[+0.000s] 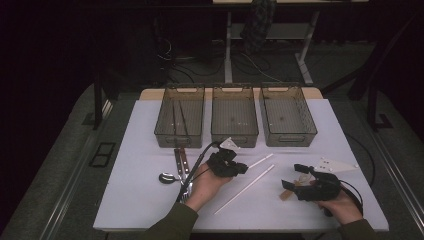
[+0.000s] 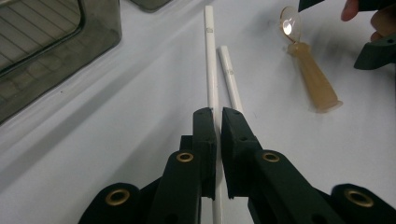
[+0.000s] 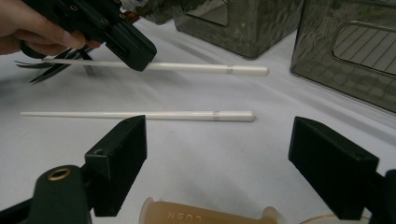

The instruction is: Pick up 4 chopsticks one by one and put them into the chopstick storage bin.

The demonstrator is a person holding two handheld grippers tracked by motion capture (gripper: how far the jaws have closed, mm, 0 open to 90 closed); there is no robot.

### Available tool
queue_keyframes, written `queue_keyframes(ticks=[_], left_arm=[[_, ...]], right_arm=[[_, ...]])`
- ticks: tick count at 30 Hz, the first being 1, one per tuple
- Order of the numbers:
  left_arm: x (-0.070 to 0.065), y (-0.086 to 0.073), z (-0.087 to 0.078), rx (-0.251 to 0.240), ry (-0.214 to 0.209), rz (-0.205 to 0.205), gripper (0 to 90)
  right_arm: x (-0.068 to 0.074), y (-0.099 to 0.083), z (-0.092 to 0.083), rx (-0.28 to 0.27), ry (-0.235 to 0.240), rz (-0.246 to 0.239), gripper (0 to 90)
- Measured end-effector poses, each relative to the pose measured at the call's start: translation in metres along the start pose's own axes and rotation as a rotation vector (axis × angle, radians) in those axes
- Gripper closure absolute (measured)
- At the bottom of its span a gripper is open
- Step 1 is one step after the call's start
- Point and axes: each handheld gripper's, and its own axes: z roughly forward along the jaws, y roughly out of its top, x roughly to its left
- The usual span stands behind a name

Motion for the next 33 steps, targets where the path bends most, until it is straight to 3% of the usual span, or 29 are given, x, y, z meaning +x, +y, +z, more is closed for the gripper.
queue_keyframes(ticks=[11,23,33], left_arm=[[0.000,0.002,-0.013,-0.001,-0.013,0.021,84.4],[0.005,0.001,-0.032,-0.016,-0.029,0.074,84.4],[0.020,-0.001,-0.062,-0.039,0.024,0.066,84.3]], right_arm=[[0.000,0.000,0.001,0.003,0.002,0.002,19.2],[0.001,0.000,0.001,0.001,0.001,0.000,19.2],[0.001,0.000,0.001,0.003,0.001,-0.002,19.2]])
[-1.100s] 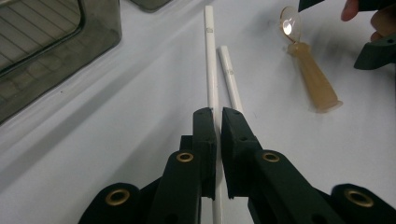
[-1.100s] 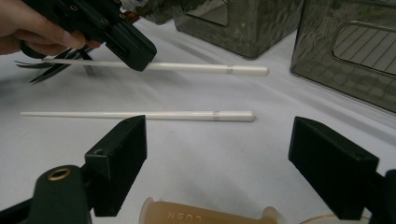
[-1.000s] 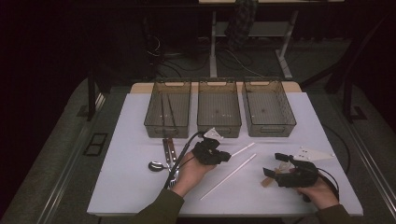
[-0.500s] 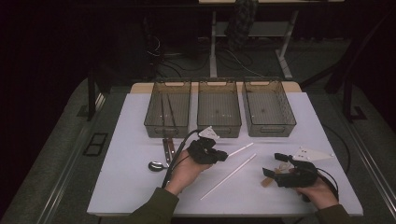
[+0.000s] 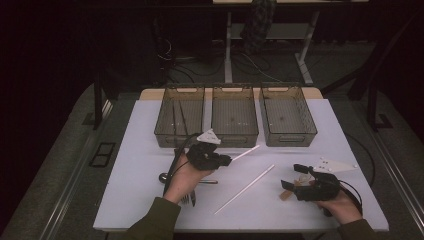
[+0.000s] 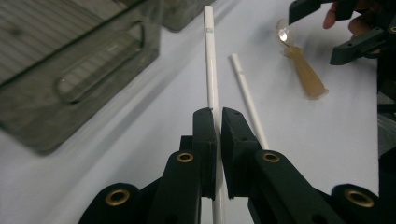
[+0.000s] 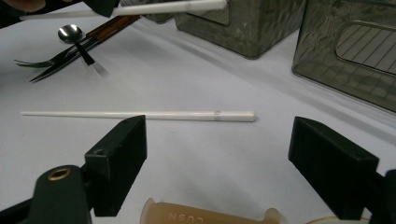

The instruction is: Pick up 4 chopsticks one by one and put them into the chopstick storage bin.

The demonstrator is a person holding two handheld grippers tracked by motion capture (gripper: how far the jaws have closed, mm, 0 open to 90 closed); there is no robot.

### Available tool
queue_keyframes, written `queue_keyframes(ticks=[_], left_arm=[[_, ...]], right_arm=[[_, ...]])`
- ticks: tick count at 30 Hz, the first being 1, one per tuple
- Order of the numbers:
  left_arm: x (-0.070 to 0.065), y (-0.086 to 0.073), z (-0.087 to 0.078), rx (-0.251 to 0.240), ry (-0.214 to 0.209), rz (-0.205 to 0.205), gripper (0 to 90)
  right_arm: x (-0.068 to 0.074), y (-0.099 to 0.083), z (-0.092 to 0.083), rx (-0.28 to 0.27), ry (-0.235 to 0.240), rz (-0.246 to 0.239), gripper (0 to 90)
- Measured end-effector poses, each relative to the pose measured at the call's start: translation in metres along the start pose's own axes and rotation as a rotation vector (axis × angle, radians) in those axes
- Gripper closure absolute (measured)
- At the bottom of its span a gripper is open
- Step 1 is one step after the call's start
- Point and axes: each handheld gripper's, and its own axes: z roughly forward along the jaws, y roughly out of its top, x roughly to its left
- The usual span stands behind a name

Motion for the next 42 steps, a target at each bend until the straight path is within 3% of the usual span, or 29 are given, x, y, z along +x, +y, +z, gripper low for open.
queue_keyframes(ticks=[9,12,17,32,42], left_arm=[[0.019,-0.007,-0.031,-0.039,0.044,-0.033,84.3],[0.025,-0.009,-0.040,-0.047,0.057,-0.042,84.3],[0.032,-0.011,-0.051,-0.056,0.074,-0.051,84.3],[0.058,-0.019,-0.083,-0.126,0.144,-0.118,84.3],[0.086,-0.006,-0.096,-0.145,0.204,-0.135,84.2]], right_arm=[[0.002,0.000,0.003,-0.010,0.012,-0.007,15.6],[0.003,-0.001,0.008,0.012,0.010,-0.022,12.8],[0.004,-0.002,0.010,0.029,-0.016,-0.036,11.6],[0.004,-0.002,0.010,0.035,-0.012,-0.032,11.7],[0.004,-0.003,0.011,0.035,-0.010,-0.034,11.7]])
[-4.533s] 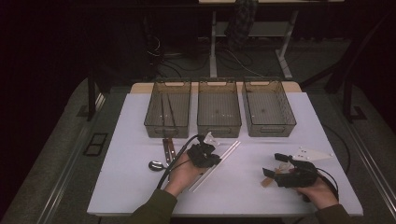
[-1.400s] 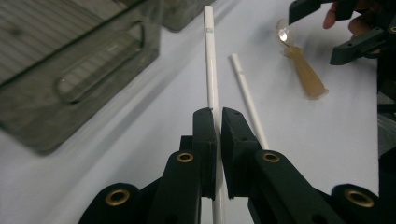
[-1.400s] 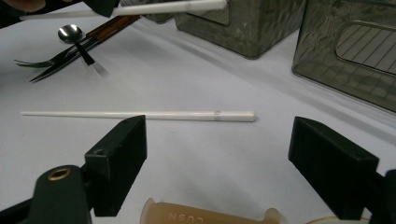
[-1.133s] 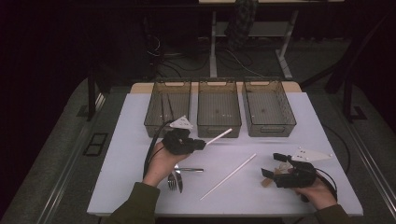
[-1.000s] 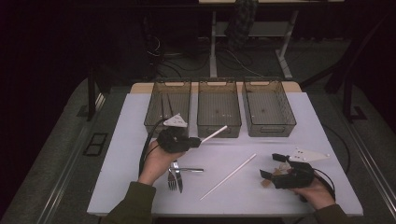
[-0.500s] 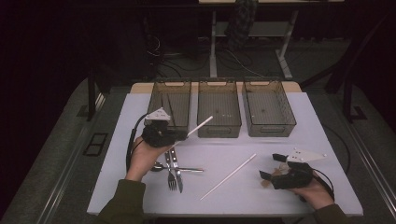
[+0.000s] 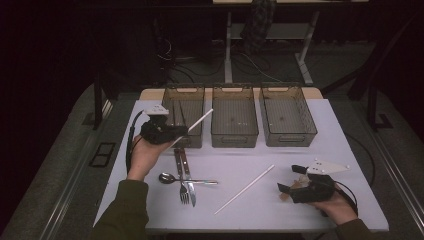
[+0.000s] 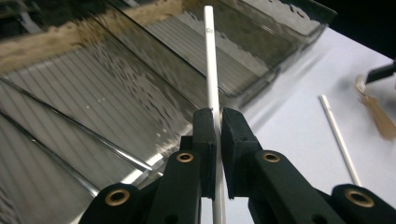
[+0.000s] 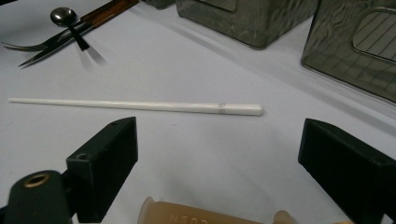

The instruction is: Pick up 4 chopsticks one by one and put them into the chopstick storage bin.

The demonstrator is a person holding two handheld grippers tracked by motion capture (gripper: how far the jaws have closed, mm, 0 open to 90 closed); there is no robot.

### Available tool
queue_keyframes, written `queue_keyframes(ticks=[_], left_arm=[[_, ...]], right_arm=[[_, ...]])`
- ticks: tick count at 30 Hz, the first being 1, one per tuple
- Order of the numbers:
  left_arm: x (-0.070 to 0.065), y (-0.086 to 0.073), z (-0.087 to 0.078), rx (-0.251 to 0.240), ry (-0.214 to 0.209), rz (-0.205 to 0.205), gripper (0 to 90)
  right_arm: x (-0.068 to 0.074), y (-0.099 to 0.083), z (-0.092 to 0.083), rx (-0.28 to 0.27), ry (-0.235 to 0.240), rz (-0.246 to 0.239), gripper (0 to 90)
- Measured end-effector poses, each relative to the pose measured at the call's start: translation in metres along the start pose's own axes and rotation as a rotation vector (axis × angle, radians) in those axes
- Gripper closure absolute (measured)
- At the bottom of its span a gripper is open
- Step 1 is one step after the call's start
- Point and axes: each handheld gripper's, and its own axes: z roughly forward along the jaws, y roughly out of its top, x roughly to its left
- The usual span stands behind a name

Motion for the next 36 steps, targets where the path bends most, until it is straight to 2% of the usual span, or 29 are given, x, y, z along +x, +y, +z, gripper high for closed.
queue_keyframes(ticks=[10,19,28,32,36], left_arm=[[0.018,0.020,0.013,0.006,0.028,0.005,84.2],[0.035,0.043,0.027,0.008,0.077,0.010,84.2],[0.056,0.054,0.044,-0.008,0.121,-0.025,84.1],[0.066,0.053,0.049,0.001,0.154,-0.041,84.1],[0.076,0.049,0.053,-0.014,0.182,-0.074,84.1]], right_arm=[[-0.001,-0.001,-0.001,-0.002,0.002,0.009,11.7],[-0.002,-0.001,-0.002,-0.011,-0.004,0.015,11.7],[0.000,-0.001,-0.002,-0.017,0.006,0.014,11.7],[0.000,0.000,-0.003,-0.022,0.008,0.015,11.7],[0.000,0.000,-0.004,-0.027,0.008,0.020,11.7]])
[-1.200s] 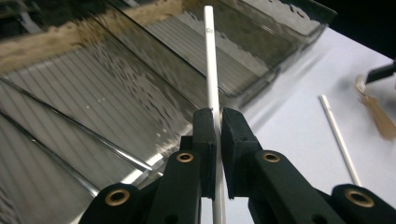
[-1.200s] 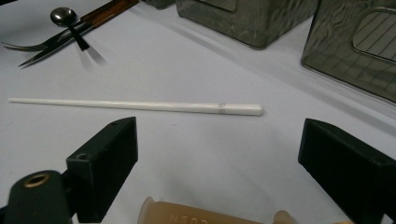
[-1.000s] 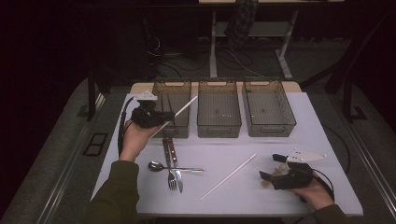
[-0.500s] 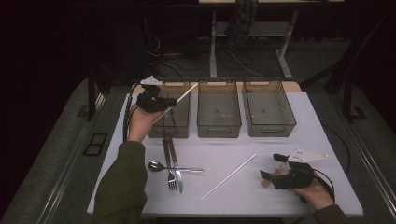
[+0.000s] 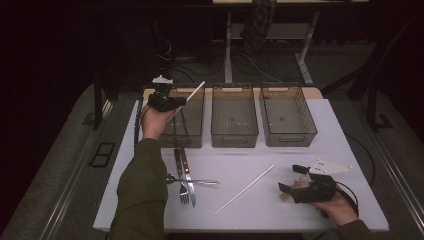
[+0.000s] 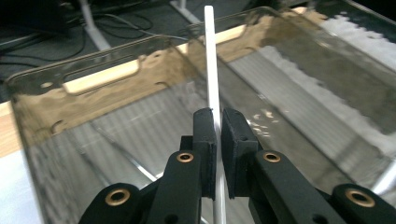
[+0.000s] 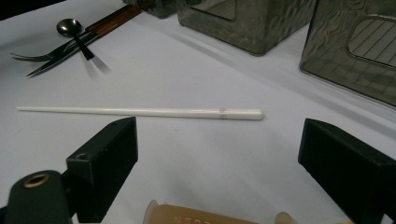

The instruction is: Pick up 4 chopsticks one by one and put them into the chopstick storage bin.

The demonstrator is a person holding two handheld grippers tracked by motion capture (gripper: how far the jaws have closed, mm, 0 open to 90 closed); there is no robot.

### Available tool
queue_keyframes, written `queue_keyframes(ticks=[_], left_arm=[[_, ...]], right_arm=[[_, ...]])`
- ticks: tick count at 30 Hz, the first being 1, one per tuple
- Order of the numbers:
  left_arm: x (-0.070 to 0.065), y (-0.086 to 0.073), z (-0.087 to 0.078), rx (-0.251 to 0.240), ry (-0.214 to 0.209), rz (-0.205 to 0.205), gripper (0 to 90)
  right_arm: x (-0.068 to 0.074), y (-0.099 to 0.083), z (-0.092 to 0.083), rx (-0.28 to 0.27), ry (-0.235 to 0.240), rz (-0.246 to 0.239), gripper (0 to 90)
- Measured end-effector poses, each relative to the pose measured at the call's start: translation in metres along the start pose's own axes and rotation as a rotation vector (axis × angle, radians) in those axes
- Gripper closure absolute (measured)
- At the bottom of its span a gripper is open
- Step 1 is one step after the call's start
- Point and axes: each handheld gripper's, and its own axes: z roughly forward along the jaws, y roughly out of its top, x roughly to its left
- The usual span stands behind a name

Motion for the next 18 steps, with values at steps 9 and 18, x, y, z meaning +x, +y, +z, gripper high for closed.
queue_keyframes(ticks=[9,18], left_arm=[[0.004,-0.004,0.015,0.010,0.077,0.016,84.0],[0.007,-0.009,0.021,0.010,0.105,-0.016,69.5]], right_arm=[[0.001,0.001,0.000,-0.009,-0.002,0.004,11.7],[0.001,0.000,-0.002,-0.009,-0.003,0.005,11.7]])
